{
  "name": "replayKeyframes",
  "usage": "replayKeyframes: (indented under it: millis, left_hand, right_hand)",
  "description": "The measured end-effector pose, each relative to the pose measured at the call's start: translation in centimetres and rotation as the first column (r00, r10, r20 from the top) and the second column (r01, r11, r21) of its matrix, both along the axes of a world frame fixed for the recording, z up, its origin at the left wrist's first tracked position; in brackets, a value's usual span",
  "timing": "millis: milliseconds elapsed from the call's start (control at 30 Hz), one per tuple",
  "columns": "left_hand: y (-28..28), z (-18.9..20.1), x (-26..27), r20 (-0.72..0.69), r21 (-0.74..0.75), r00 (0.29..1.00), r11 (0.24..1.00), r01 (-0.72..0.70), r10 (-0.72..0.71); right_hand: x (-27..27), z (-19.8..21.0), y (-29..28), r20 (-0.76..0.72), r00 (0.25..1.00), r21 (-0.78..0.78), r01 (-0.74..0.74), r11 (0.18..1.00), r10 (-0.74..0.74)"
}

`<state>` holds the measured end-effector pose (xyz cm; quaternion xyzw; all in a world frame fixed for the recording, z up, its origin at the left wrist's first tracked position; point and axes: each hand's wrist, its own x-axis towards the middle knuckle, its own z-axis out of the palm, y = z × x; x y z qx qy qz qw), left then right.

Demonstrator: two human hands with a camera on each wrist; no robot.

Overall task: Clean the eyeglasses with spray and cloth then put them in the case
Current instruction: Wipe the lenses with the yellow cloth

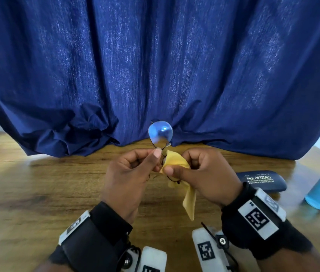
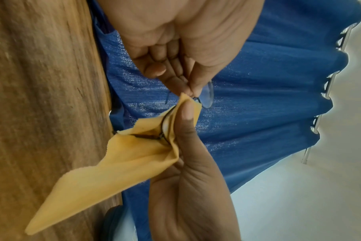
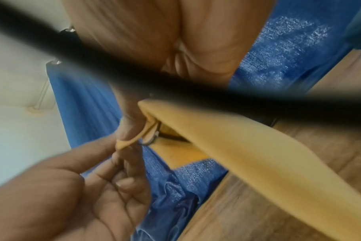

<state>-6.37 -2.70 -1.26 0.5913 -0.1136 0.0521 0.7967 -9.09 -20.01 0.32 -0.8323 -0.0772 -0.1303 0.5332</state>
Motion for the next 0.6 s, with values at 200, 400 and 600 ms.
replayKeyframes:
  millis: [200, 400, 600]
  left_hand:
    - [0.5, 0.4, 0.3, 0.000, -0.015, 0.998, 0.998, -0.059, 0.059]
    - [0.6, 0.4, 0.3, -0.057, -0.009, 0.997, 0.998, -0.059, 0.059]
    - [1.0, 0.5, 0.7, -0.084, -0.064, 0.996, 0.997, -0.046, 0.040]
  right_hand:
    - [-0.1, 0.9, -1.2, -0.051, 0.994, -0.049, -0.101, 0.994, 0.098]
    - [0.4, 0.6, -2.2, -0.082, 0.991, 0.236, 0.118, 0.964, -0.102]
    - [0.3, 1.3, -2.6, -0.063, 0.978, 0.305, 0.208, 0.929, -0.198]
